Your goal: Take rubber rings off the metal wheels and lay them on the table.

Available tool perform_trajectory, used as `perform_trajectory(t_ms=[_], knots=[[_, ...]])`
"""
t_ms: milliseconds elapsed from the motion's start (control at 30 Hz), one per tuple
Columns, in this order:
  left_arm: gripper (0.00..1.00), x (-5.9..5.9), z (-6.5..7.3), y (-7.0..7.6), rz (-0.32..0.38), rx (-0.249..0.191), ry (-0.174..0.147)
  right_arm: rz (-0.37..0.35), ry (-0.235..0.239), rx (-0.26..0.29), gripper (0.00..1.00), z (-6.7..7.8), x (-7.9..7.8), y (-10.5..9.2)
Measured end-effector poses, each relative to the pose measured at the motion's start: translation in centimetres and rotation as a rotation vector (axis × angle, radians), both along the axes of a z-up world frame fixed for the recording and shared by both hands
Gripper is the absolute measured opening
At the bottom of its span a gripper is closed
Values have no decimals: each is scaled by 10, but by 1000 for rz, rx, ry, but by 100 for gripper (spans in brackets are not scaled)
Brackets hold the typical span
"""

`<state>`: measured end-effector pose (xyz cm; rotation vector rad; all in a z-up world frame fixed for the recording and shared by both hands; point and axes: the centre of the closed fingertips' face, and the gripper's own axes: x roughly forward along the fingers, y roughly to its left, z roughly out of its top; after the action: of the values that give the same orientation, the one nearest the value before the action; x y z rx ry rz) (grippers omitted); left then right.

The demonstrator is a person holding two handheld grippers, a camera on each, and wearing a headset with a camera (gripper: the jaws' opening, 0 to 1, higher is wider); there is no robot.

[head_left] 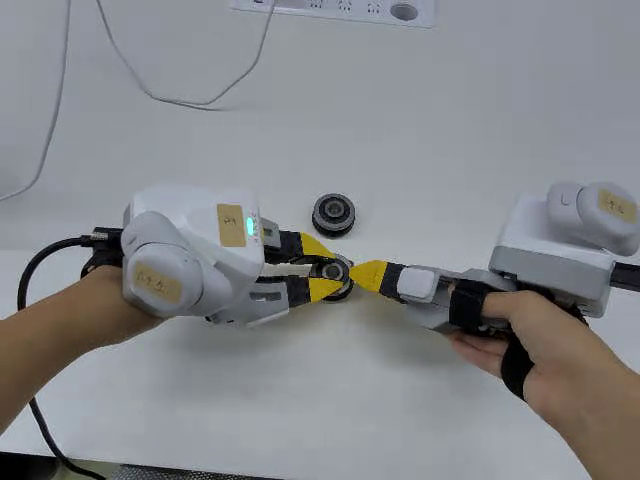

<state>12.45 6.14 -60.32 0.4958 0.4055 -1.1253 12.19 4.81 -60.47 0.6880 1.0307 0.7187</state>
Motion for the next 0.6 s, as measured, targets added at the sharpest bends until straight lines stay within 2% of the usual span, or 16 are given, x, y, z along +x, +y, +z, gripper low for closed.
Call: perform_trajectory(t_ms=[600], knots=[[13, 0, 0, -1, 2, -6, -1, 58, -58, -26, 0, 11, -8, 7]])
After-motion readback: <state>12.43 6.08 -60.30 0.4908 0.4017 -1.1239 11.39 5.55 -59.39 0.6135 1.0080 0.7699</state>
